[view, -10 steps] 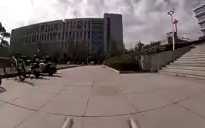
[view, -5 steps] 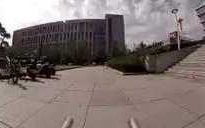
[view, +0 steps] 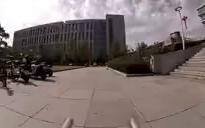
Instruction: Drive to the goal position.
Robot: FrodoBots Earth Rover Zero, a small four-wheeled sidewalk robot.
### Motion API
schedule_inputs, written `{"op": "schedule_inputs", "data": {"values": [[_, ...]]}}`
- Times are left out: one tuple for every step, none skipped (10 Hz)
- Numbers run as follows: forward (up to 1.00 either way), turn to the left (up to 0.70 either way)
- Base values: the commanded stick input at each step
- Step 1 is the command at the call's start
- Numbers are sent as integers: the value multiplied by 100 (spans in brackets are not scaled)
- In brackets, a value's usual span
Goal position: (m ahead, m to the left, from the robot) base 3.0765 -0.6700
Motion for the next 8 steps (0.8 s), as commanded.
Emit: {"op": "schedule_inputs", "data": {"values": [[95,1],[95,-5],[95,-38],[95,-38],[95,-9],[96,-1],[95,-1],[96,-1]]}}
